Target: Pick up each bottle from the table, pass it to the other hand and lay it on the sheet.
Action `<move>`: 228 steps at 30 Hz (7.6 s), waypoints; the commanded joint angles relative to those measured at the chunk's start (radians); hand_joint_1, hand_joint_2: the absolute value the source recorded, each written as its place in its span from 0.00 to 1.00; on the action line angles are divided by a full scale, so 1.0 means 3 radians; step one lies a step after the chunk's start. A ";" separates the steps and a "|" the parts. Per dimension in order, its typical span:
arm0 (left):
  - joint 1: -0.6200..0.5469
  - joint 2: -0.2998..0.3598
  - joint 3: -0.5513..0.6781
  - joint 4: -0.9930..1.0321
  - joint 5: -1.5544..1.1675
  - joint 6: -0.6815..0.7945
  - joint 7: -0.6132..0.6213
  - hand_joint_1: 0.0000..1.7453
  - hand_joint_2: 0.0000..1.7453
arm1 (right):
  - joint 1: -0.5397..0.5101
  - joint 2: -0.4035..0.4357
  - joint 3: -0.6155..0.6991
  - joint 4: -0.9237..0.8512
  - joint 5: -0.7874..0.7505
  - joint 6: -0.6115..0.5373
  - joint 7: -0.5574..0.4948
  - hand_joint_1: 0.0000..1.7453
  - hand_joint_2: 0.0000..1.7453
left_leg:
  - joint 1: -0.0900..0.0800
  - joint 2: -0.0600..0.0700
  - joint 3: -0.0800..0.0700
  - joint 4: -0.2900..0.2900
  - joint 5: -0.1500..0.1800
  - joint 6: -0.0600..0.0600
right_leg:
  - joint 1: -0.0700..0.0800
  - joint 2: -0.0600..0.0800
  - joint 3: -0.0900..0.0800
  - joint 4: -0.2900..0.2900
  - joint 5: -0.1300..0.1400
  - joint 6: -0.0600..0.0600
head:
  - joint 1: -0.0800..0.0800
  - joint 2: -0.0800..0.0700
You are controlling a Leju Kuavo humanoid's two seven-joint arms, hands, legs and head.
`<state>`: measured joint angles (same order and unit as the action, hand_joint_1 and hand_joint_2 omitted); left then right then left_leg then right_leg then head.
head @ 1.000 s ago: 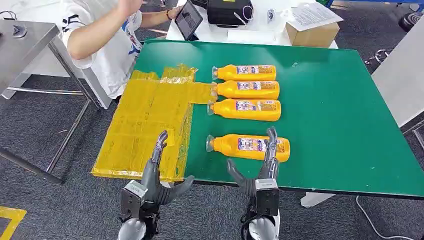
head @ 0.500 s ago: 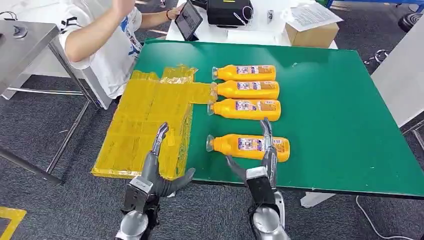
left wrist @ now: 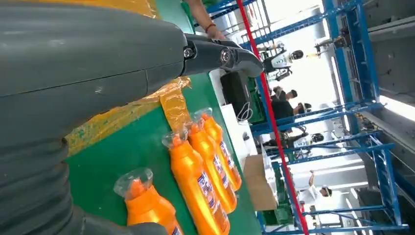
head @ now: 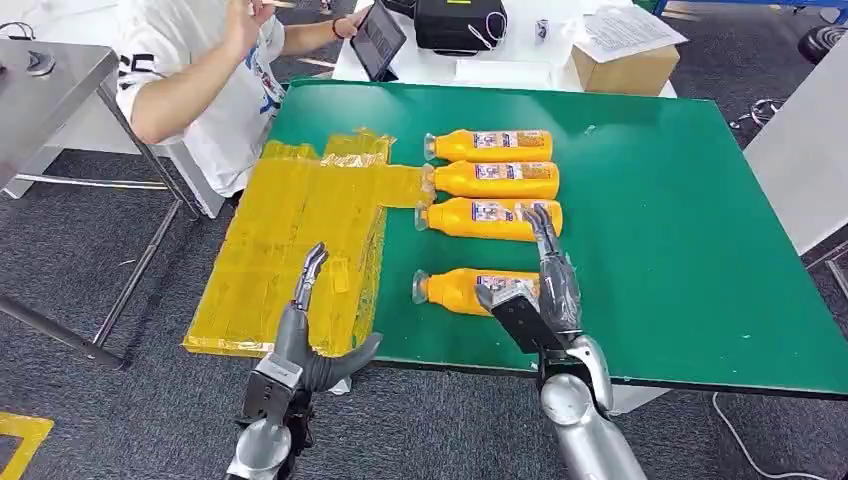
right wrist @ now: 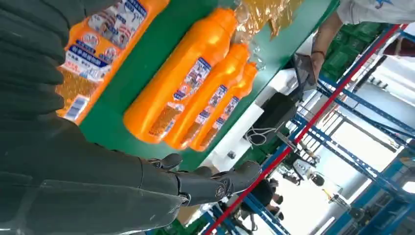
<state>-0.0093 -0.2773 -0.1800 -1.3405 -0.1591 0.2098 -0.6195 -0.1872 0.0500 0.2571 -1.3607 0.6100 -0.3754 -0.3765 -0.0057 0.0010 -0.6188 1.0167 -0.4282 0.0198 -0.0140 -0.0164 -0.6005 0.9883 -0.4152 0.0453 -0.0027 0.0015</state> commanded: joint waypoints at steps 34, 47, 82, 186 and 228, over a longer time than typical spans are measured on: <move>-0.0254 0.0049 0.0231 0.0478 -0.0188 -0.0119 -0.0013 0.00 1.00 | -0.0745 -0.1191 0.1028 0.0589 0.0220 0.1352 0.0933 0.00 1.00 | 0.0002 0.0003 0.0017 -0.0002 -0.0005 -0.0005 | 0.0002 0.0009 0.0017 -0.0005 -0.0001 -0.0005 | -0.0001 0.0000; -0.0343 0.0061 0.0179 0.0638 -0.0174 -0.0163 0.0024 0.00 1.00 | -0.1283 -0.0926 0.1177 0.1764 0.0257 0.1550 0.1005 0.00 1.00 | 0.0003 0.0006 0.0022 -0.0005 -0.0004 -0.0006 | 0.0003 0.0013 0.0020 -0.0007 0.0001 -0.0007 | -0.0001 0.0000; -0.0391 0.0043 0.0075 0.0851 -0.0075 -0.0248 0.0053 0.00 1.00 | -0.1094 -0.1021 0.1168 0.1575 -0.0152 0.1570 0.0766 1.00 1.00 | 0.0002 -0.0009 0.0020 -0.0002 0.0001 -0.0002 | 0.0002 -0.0007 0.0022 -0.0004 -0.0001 -0.0002 | 0.0000 0.0000; -0.0306 0.0281 -0.0565 0.0591 0.1596 -0.1965 0.0442 1.00 1.00 | -0.0017 0.0723 0.1479 0.1973 -0.0304 -0.0643 -0.1072 1.00 1.00 | 0.0005 -0.0004 0.0009 0.0000 -0.0004 -0.0004 | 0.0004 -0.0005 0.0010 -0.0001 -0.0006 -0.0005 | 0.0001 0.0000; -0.0941 0.0262 0.0344 0.0335 0.0406 0.0070 0.0089 1.00 1.00 | 0.0312 0.0631 0.0823 0.0277 -0.1023 0.0214 -0.1069 0.00 0.00 | 0.0007 -0.0012 0.0010 0.0000 -0.0001 -0.0006 | 0.0006 -0.0010 0.0012 -0.0001 -0.0006 -0.0007 | 0.0000 0.0000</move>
<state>-0.2013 -0.2018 -0.1374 -1.2608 0.0459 0.1391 -0.5791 -0.1122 0.2732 0.5238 -1.1546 0.3300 -0.3071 -0.6951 -0.0050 -0.0004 -0.6188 1.0168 -0.4274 0.0193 -0.0136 -0.0179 -0.6007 0.9887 -0.4155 0.0450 -0.0026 0.0015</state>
